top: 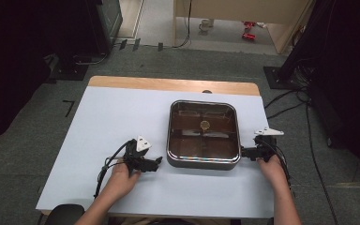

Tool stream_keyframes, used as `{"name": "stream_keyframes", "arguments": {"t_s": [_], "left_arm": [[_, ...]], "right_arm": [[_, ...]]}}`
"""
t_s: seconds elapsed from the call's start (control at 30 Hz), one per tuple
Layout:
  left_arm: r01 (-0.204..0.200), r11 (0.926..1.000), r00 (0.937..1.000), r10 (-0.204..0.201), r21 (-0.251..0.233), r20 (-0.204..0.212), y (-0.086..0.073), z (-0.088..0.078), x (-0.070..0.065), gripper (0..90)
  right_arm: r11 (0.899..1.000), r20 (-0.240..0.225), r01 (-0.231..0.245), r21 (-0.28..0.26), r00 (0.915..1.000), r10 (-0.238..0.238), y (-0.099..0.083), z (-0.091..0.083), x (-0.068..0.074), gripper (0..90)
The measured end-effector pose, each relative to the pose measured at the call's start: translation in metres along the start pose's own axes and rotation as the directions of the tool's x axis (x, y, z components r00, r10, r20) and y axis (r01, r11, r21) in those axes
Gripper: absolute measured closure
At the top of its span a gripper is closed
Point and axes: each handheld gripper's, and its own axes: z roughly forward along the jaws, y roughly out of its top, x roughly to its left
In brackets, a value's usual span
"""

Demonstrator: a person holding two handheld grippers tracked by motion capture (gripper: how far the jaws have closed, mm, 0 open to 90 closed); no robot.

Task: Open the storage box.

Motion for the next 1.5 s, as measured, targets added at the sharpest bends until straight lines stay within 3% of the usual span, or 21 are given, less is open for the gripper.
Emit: {"name": "stream_keyframes", "arguments": {"t_s": [0.47, 0.7, 0.97, 1.1, 1.2, 1.33, 1.4, 1.5], "left_arm": [[0.000, 1.0000, 1.0000, 0.000, 0.000, 0.001, 0.000, 0.000, 0.000, 10.4], [-0.024, 0.9997, 0.9995, 0.024, 0.000, 0.023, 0.000, 0.000, 0.004, 10.4], [-0.008, 0.9999, 0.9993, 0.007, 0.012, 0.036, 0.002, -0.001, 0.007, 12.9], [0.034, 0.9994, 0.9971, -0.035, 0.010, 0.068, 0.004, -0.003, 0.012, 13.9], [0.040, 0.9991, 0.9948, -0.041, 0.013, 0.093, 0.004, -0.004, 0.017, 14.8], [0.031, 0.9991, 0.9973, -0.033, 0.029, 0.066, 0.006, -0.008, 0.020, 27.2], [0.034, 0.9979, 0.9939, -0.039, 0.055, 0.103, 0.009, -0.009, 0.023, 25.6], [0.026, 0.9984, 0.9953, -0.030, 0.050, 0.092, 0.012, -0.011, 0.024, 25.8]], "right_arm": [[1.000, 0.000, 0.001, 0.001, 1.0000, -0.001, 0.000, 0.000, 0.000, 0.0], [1.000, 0.000, 0.001, 0.001, 1.0000, -0.001, 0.000, 0.000, 0.000, 0.0], [1.000, 0.000, 0.000, 0.000, 1.0000, 0.000, 0.000, 0.000, 0.000, 0.0], [1.000, 0.000, 0.000, 0.001, 1.0000, 0.000, 0.000, 0.000, 0.000, 0.0], [1.000, 0.000, 0.000, 0.001, 1.0000, 0.000, 0.000, 0.000, 0.000, 0.0], [1.000, 0.000, 0.000, 0.001, 1.0000, 0.000, 0.000, 0.000, 0.000, 0.0], [1.000, 0.000, 0.000, 0.001, 1.0000, 0.000, 0.000, 0.000, 0.000, 0.0], [1.000, 0.000, 0.000, 0.001, 1.0000, 0.000, 0.000, 0.000, 0.000, 0.0]]}}
